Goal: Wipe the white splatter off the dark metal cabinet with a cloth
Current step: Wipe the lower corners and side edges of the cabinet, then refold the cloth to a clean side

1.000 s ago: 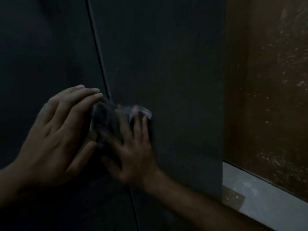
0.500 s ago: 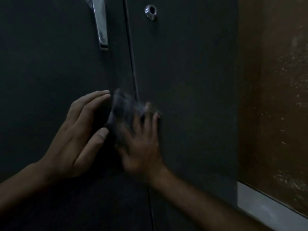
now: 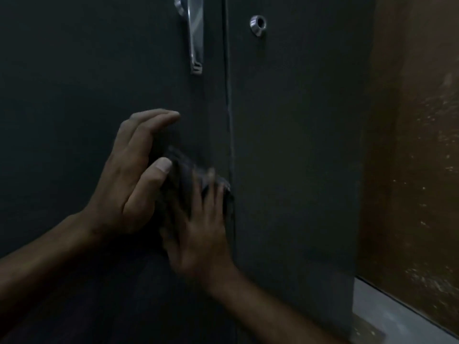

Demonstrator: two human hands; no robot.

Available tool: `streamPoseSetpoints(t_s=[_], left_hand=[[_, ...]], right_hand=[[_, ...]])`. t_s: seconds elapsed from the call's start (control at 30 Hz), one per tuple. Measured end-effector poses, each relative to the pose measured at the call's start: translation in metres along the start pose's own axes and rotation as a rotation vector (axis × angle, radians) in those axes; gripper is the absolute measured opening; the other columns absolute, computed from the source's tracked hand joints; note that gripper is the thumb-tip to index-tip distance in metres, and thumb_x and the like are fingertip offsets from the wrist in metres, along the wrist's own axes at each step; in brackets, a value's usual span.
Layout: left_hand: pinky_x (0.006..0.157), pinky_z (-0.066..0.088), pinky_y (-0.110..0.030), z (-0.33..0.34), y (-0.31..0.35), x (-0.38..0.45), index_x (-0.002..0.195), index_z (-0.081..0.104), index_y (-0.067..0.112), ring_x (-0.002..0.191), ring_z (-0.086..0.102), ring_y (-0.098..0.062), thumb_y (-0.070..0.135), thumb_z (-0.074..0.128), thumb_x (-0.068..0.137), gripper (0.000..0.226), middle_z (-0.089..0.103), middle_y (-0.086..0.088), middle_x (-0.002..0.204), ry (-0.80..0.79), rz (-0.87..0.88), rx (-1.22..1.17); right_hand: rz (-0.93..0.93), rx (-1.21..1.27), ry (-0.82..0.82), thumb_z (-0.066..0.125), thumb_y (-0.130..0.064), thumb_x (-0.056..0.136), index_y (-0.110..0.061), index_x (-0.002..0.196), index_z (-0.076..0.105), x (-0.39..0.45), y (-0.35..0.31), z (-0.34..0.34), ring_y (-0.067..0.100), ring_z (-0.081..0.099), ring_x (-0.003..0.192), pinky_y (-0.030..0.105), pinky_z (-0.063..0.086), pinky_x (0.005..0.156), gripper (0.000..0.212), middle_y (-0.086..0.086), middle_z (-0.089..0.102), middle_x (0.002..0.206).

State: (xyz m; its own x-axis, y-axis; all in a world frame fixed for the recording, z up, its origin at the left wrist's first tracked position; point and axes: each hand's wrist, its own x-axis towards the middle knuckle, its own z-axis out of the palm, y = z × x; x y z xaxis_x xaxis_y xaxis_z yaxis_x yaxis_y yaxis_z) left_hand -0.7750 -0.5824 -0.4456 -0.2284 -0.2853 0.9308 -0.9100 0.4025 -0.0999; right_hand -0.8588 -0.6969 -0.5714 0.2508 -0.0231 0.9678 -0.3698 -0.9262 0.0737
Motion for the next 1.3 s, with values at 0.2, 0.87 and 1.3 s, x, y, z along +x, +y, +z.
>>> streamPoseSetpoints(t_s=[0.2, 0.87, 1.3], left_hand=[[0.113, 0.035, -0.029, -0.038, -0.009, -0.014, 0.144, 0.051, -0.001, 0.135, 0.045, -0.02, 0.025, 0.037, 0.096, 0.056, 0.049, -0.009, 0.144, 0.028, -0.034, 0.033], [0.083, 0.044, -0.038, -0.064, -0.002, -0.029, 0.095, 0.066, 0.004, 0.094, 0.057, -0.026, 0.004, 0.057, 0.092, 0.01, 0.064, -0.007, 0.099, 0.009, 0.026, 0.181], [0.078, 0.064, -0.036, 0.033, 0.063, -0.025, 0.115, 0.067, 0.033, 0.093, 0.074, -0.005, 0.075, 0.074, 0.077, 0.057, 0.076, 0.012, 0.103, -0.357, -0.692, -0.362]], right_hand=[[-0.374, -0.078, -0.194, 0.045, -0.048, 0.104, -0.031, 0.156, 0.043, -0.044, 0.011, -0.004, 0.048, 0.011, 0.155, 0.061, 0.021, 0.123, 0.055, 0.016, 0.016, 0.171], [-0.408, 0.069, -0.266, 0.055, -0.016, 0.101, -0.02, 0.133, 0.056, -0.033, 0.09, -0.061, 0.036, 0.038, 0.15, 0.05, 0.045, 0.114, 0.032, 0.015, 0.042, 0.16], [0.831, 1.213, -0.174, 0.05, -0.02, 0.106, -0.003, 0.116, 0.062, 0.022, 0.037, -0.12, 0.035, 0.071, 0.097, 0.044, 0.06, 0.084, 0.023, 0.026, 0.07, 0.11]])
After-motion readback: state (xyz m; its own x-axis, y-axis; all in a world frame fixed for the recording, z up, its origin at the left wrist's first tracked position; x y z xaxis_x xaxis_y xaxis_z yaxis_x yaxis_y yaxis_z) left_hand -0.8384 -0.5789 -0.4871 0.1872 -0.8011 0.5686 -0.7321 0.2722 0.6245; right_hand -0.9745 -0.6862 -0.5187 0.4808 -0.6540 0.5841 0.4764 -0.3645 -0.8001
